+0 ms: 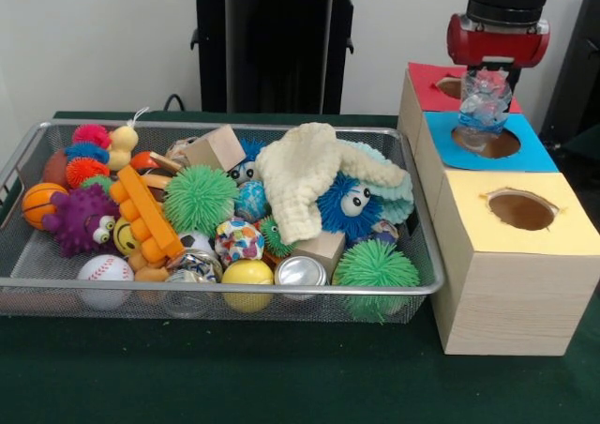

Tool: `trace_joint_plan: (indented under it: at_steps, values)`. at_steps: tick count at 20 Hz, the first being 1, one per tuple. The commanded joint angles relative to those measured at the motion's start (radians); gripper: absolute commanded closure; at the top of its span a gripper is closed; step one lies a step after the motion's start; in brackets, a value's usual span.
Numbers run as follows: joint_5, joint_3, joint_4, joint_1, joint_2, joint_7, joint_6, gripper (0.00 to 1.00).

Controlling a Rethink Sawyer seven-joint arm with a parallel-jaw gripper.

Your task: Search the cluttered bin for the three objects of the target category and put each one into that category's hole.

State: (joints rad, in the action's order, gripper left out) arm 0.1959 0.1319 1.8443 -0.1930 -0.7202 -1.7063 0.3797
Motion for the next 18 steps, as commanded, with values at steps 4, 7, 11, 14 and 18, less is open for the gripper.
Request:
trace_joint_plan:
  at_steps: [4, 7, 11, 14, 18]
  values:
    - [-0.018, 0.003, 0.011, -0.043, 0.109, -0.19, 0.026, 1.0]
    - [-0.001, -0.022, 0.039, -0.036, 0.099, -0.192, -0.022, 0.0]
    - [0.008, -0.019, 0.041, -0.049, 0.1, -0.206, -0.022, 0.0]
    - [0.005, 0.016, 0.019, -0.084, 0.105, -0.223, -0.016, 0.0]
    - [0.017, 0.007, -0.002, -0.087, 0.114, -0.218, -0.007, 0.0]
